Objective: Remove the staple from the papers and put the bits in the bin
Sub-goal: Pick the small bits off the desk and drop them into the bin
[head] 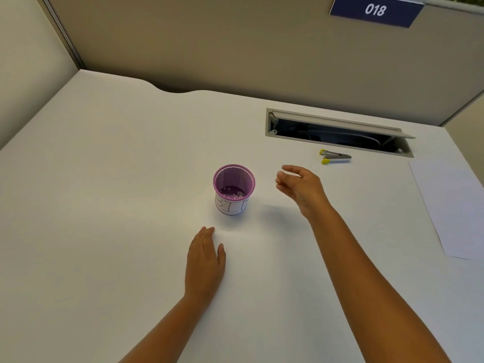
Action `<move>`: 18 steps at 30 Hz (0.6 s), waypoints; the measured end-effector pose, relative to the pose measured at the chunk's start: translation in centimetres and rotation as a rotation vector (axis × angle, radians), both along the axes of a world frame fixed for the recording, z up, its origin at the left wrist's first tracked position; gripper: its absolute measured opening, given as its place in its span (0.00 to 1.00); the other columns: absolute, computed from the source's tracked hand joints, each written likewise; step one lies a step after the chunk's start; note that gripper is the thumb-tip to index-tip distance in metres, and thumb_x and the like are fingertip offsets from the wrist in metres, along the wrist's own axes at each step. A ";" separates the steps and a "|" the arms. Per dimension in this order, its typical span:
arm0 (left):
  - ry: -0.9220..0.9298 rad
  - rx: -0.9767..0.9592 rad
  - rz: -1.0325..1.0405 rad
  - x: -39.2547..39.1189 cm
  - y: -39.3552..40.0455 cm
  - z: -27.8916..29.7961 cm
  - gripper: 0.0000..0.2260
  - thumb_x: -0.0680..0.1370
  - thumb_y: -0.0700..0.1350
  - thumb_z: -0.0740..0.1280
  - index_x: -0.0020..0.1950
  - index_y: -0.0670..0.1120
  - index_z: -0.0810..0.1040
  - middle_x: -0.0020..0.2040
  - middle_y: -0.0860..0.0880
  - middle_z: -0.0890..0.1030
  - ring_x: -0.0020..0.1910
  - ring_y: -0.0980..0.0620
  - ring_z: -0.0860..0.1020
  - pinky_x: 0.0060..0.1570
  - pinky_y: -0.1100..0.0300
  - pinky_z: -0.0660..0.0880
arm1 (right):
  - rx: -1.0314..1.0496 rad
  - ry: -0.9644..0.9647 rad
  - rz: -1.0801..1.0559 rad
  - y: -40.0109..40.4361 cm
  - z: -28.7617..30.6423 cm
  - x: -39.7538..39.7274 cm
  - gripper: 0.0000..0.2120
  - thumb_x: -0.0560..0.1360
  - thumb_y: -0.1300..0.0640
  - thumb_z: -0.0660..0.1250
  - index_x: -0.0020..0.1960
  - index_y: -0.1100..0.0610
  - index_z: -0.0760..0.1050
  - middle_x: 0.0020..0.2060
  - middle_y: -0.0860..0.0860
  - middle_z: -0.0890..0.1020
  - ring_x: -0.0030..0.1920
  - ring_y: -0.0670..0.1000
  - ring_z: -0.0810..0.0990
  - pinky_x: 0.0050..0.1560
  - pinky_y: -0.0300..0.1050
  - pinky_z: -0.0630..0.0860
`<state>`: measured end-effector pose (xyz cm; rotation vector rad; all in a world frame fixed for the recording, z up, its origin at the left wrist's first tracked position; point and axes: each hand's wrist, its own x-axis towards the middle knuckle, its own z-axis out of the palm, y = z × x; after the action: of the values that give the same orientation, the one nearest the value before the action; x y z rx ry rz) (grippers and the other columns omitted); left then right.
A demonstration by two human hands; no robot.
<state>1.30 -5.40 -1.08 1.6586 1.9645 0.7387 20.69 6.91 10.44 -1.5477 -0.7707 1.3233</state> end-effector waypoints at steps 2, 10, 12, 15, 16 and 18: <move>-0.015 -0.005 -0.002 0.0 0.0 0.0 0.21 0.75 0.46 0.57 0.64 0.37 0.70 0.63 0.38 0.74 0.65 0.40 0.71 0.64 0.50 0.66 | -0.037 -0.230 0.060 -0.9 -1.5 1.8 0.09 0.72 0.66 0.68 0.52 0.61 0.77 0.36 0.53 0.80 0.39 0.52 0.80 0.39 0.34 0.80; 0.009 0.030 -0.029 -0.1 0.0 0.0 0.24 0.74 0.50 0.51 0.62 0.37 0.72 0.61 0.39 0.77 0.63 0.40 0.73 0.63 0.50 0.66 | -0.119 -0.955 0.276 -5.1 -6.1 3.6 0.15 0.77 0.65 0.58 0.60 0.58 0.77 0.60 0.55 0.79 0.59 0.54 0.77 0.60 0.43 0.70; 0.013 0.028 -0.032 0.0 0.0 0.0 0.24 0.74 0.51 0.51 0.62 0.37 0.72 0.61 0.39 0.76 0.63 0.40 0.72 0.63 0.50 0.66 | -0.140 -1.013 0.315 -6.1 -6.8 3.2 0.16 0.77 0.63 0.56 0.64 0.59 0.72 0.63 0.56 0.75 0.61 0.55 0.75 0.62 0.44 0.69; 0.023 0.034 -0.039 0.0 0.1 0.0 0.24 0.74 0.50 0.51 0.61 0.37 0.72 0.60 0.39 0.77 0.63 0.40 0.73 0.63 0.49 0.67 | -0.107 -1.053 0.353 -7.3 -7.6 2.1 0.13 0.79 0.61 0.54 0.62 0.60 0.69 0.57 0.56 0.72 0.56 0.57 0.74 0.54 0.44 0.69; 0.027 0.037 -0.041 0.0 0.1 0.0 0.23 0.74 0.50 0.51 0.61 0.37 0.72 0.59 0.39 0.77 0.63 0.40 0.73 0.62 0.49 0.68 | -0.089 -1.057 0.364 -7.6 -7.7 1.6 0.12 0.79 0.61 0.53 0.59 0.60 0.70 0.54 0.56 0.72 0.55 0.57 0.74 0.52 0.45 0.68; 0.035 0.039 -0.048 0.0 0.1 -0.1 0.23 0.74 0.49 0.51 0.60 0.37 0.72 0.59 0.39 0.77 0.62 0.40 0.73 0.62 0.49 0.68 | -0.082 -1.052 0.362 -8.1 -7.8 0.6 0.10 0.79 0.59 0.53 0.55 0.61 0.70 0.51 0.56 0.73 0.53 0.59 0.75 0.49 0.46 0.68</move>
<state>1.27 -5.26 -1.14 1.7472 1.9382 0.7393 21.27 -1.23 2.69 -2.2420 -1.7088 0.6842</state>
